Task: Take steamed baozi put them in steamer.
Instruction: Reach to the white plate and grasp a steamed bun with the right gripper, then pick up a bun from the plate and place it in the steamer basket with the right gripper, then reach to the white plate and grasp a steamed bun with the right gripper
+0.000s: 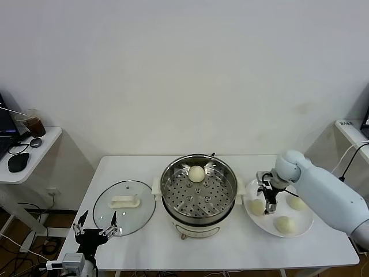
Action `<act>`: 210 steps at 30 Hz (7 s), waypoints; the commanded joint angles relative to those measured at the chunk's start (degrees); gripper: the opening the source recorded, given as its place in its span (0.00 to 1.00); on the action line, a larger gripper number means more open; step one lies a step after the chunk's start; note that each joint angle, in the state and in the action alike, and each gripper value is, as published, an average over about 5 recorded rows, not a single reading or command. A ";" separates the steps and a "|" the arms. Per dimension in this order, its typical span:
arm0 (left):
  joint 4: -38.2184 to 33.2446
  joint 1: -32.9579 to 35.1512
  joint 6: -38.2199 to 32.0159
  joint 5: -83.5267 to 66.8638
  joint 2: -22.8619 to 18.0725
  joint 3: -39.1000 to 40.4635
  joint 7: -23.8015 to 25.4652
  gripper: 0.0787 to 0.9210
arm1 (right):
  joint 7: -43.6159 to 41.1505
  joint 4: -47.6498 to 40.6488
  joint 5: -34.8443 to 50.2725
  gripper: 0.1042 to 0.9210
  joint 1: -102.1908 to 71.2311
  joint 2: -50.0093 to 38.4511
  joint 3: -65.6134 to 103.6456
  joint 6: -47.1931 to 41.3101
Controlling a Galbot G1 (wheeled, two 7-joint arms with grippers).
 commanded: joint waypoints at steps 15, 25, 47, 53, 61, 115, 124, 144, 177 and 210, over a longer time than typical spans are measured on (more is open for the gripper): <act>0.44 -0.16 -0.03 0.05 0.00 0.02 -0.02 0.88 | -0.04 -2.10 -0.46 0.85 -1.26 1.60 0.87 -0.54; 0.51 -0.21 -0.04 0.08 0.01 0.04 -0.04 0.88 | 0.64 -2.43 0.00 0.57 -1.28 1.57 1.70 -0.95; -0.48 -1.23 -0.50 2.05 -1.86 0.63 -0.29 0.88 | -2.98 9.38 21.12 0.53 31.98 -7.26 -21.83 -6.94; -1.06 -0.73 -1.08 2.59 -2.35 0.63 -0.66 0.88 | -3.46 11.47 30.21 0.54 48.00 -2.43 -34.07 -9.42; -2.35 -0.79 -1.08 2.51 -2.74 0.36 -0.76 0.88 | -2.90 11.50 38.76 0.54 51.99 6.42 -37.91 -14.83; -1.74 -1.69 -1.06 2.00 -3.28 0.30 -0.79 0.88 | 7.95 -0.10 32.74 0.74 33.94 31.19 -37.36 -24.35; -2.59 -1.76 -1.00 1.98 -3.76 0.29 -0.78 0.88 | 5.52 7.40 33.76 0.88 39.15 22.73 -36.24 -23.07; -1.96 -1.68 0.14 -1.38 -2.56 -1.89 -0.01 0.88 | -5.21 27.00 19.17 0.88 35.00 -27.39 -27.59 -2.81; 2.03 -0.35 -0.10 1.79 -3.05 -2.09 -0.10 0.88 | -0.50 9.25 5.87 0.88 -0.53 -15.10 -6.66 0.14; 2.76 -1.00 -0.11 2.36 -3.17 -1.58 0.04 0.88 | -2.02 7.45 4.27 0.78 -1.46 -12.21 -6.52 -0.18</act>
